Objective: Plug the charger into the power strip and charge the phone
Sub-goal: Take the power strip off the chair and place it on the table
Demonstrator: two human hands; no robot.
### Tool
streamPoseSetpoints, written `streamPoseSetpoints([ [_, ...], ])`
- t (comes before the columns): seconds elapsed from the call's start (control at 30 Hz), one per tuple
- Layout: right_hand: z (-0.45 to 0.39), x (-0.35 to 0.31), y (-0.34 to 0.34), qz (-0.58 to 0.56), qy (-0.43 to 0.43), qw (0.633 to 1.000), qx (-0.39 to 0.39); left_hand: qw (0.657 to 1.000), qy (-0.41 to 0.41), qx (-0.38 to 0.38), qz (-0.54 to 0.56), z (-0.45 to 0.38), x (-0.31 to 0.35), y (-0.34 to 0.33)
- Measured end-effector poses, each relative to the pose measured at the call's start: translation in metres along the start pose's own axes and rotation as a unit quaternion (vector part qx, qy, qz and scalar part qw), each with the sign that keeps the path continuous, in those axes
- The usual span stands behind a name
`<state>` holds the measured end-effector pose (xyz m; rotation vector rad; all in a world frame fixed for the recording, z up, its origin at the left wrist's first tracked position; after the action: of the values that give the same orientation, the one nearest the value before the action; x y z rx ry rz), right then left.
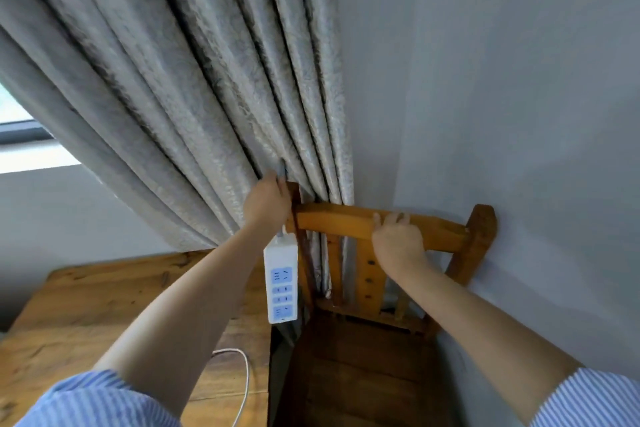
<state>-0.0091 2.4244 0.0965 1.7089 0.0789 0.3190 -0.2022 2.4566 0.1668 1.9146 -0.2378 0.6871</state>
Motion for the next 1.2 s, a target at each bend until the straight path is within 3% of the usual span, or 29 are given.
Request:
streamPoseSetpoints([
  [0.3,-0.004,-0.007,0.023,-0.049,-0.062,0.996,-0.052,0.995,0.011,-0.001,-0.096,0.01,-0.034,0.045],
  [0.43,-0.012,-0.057,0.054,-0.148,0.003,0.989,-0.012,0.993,0.032,0.009,-0.113,0.031,-0.059,0.075],
  [0.53,-0.013,-0.103,0.079,-0.276,0.073,0.958,0.041,0.994,0.017,-0.015,-0.108,0.054,-0.073,0.103],
  [0.63,-0.013,-0.138,0.094,-0.407,0.103,0.907,0.034,0.996,-0.018,-0.041,-0.083,0.077,-0.078,0.13],
  [0.83,0.015,-0.225,0.12,-0.512,0.207,0.831,-0.074,0.994,-0.059,-0.053,-0.071,0.109,-0.122,0.193],
  [0.93,0.029,-0.254,0.129,-0.546,0.193,0.811,-0.084,0.996,-0.052,-0.063,-0.041,0.116,-0.156,0.215],
  [1.03,0.05,-0.288,0.131,-0.602,0.175,0.764,-0.15,0.996,-0.037,-0.073,0.018,0.118,-0.186,0.23],
  [1.13,0.064,-0.314,0.128,-0.599,0.172,0.762,-0.176,0.988,-0.018,-0.123,0.09,0.119,-0.213,0.234],
  [1.2,0.07,-0.325,0.128,-0.583,0.17,0.775,-0.176,0.974,-0.015,-0.205,0.094,0.125,-0.231,0.228],
])
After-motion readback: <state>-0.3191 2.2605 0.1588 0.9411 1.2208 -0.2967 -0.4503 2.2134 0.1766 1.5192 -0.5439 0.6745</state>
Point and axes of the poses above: each hand's wrist, its own z-axis away from the middle knuckle, its own y-axis out of the back of the hand, x = y × z, the point moved 9 cm from there along -z, towards the middle knuckle, and after that the axes turned 10 degrees about x, right-handed, at the moved point
